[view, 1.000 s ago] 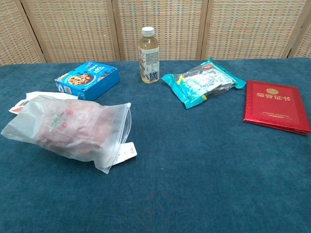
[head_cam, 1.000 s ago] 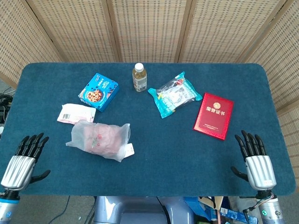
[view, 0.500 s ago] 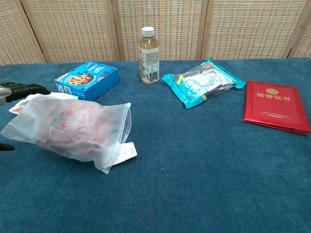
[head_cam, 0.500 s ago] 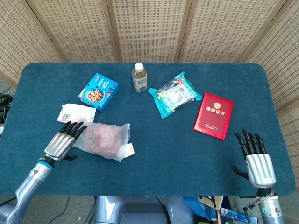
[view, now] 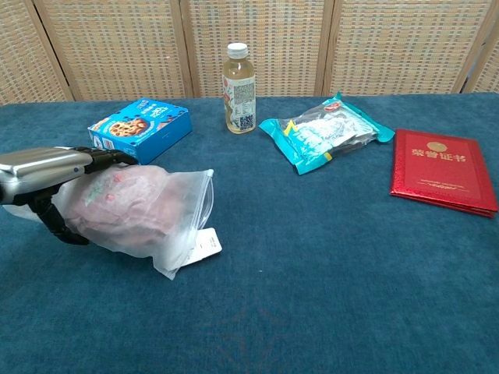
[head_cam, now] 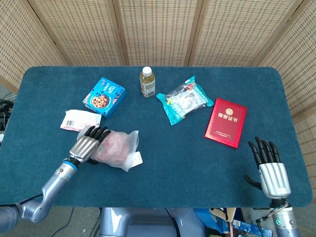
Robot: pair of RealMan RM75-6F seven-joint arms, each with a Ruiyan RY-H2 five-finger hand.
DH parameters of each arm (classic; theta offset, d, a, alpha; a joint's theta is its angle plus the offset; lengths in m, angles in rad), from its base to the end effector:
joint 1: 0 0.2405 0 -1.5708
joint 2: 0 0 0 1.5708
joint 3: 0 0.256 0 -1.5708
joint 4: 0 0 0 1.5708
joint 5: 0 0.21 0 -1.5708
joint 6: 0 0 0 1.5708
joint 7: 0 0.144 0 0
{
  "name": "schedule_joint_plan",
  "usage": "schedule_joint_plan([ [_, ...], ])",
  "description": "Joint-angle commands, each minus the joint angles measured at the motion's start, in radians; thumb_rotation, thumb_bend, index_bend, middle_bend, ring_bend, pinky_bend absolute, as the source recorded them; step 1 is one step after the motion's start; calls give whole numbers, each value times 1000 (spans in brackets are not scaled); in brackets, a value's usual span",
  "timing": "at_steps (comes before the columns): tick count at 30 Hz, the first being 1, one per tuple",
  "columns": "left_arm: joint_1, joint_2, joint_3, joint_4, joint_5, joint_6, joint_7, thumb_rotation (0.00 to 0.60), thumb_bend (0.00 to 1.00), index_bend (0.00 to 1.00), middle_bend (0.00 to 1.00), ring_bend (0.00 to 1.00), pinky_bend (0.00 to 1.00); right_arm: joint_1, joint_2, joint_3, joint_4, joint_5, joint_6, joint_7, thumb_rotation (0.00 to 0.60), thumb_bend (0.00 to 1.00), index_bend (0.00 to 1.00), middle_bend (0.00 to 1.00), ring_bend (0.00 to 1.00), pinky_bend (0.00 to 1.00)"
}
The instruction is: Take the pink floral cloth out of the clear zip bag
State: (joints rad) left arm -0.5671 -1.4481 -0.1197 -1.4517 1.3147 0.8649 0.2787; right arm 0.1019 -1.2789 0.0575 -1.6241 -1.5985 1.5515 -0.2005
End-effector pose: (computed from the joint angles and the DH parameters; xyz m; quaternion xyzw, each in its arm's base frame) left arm -0.2211 0.3078 -0.0014 -0.7810 -0.3689 -0.2920 0.4107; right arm -0.2717 -0.1845 0.1147 0.6130 -0.3306 0.4259 0.5775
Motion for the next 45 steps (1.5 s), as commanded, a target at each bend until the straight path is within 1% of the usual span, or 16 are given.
schedule_joint_plan([
  [1, -13, -19, -4, 4, -18, -8, 5, 600, 117, 2, 29, 30, 137, 0, 0, -1, 0, -2, 0, 1, 600, 0, 0, 0, 0, 0],
  [2, -15, -30, -7, 8, -22, -3, 3, 600, 116, 17, 69, 67, 204, 0, 0, -1, 1, -3, 0, 2, 600, 0, 0, 0, 0, 0],
  [3, -15, -39, -10, 11, -23, 6, -3, 600, 116, 71, 155, 145, 301, 0, 0, -1, 1, -4, 0, 3, 600, 0, 0, 0, 0, 0],
  [4, -12, -55, -15, 22, -19, 28, -14, 600, 116, 158, 266, 241, 383, 0, 0, -2, 2, -4, 0, 4, 600, 0, 0, 0, 0, 0],
  [5, -9, -67, -18, 30, -15, 44, -26, 600, 116, 235, 337, 298, 430, 0, 0, -2, 3, -5, -1, 5, 600, 0, 0, 0, 0, 0],
  [7, -1, -96, -22, 56, 2, 79, -67, 600, 119, 439, 509, 436, 539, 0, -1, -2, 4, -5, -2, 7, 600, 0, 0, 0, 0, 0],
  [10, 10, -130, -26, 97, 19, 120, -137, 600, 181, 580, 619, 528, 615, 1, -2, -4, 5, -7, -4, 9, 600, 0, 0, 0, 0, 0],
  [12, 17, -150, -29, 129, 33, 148, -186, 600, 211, 604, 637, 543, 628, 1, -3, -5, 5, -8, -6, 9, 600, 0, 0, 0, 0, 0],
  [15, 24, -165, -28, 163, 56, 176, -261, 600, 214, 609, 638, 545, 630, 3, -5, -9, 4, -12, -11, 10, 600, 0, 0, 0, 0, 0],
  [20, 29, -175, -30, 208, 175, 308, -423, 600, 215, 618, 638, 544, 629, 30, 30, -26, -27, -22, -72, 82, 600, 0, 0, 0, 0, 0],
  [23, 26, -194, -28, 240, 241, 389, -522, 600, 215, 634, 639, 544, 629, 65, 80, -24, -65, -32, -121, 167, 600, 0, 2, 0, 0, 0],
  [26, 6, -221, -27, 267, 294, 440, -603, 600, 215, 644, 639, 545, 629, 121, 164, -18, -136, -43, -197, 318, 600, 0, 38, 0, 0, 0],
  [30, -30, -253, -32, 284, 344, 473, -614, 600, 215, 651, 643, 546, 629, 182, 255, -2, -220, -42, -273, 497, 600, 1, 144, 0, 0, 0],
  [33, -64, -295, -50, 284, 357, 483, -642, 600, 215, 652, 644, 546, 629, 229, 310, 32, -272, -20, -316, 613, 600, 31, 186, 0, 0, 0],
  [39, -124, -381, -76, 297, 346, 455, -639, 600, 215, 652, 644, 546, 629, 290, 364, 92, -338, 40, -369, 709, 600, 86, 245, 0, 0, 0],
  [45, -143, -492, -103, 311, 303, 468, -686, 600, 215, 652, 643, 546, 629, 338, 395, 144, -406, 107, -414, 768, 600, 88, 258, 0, 0, 0],
])
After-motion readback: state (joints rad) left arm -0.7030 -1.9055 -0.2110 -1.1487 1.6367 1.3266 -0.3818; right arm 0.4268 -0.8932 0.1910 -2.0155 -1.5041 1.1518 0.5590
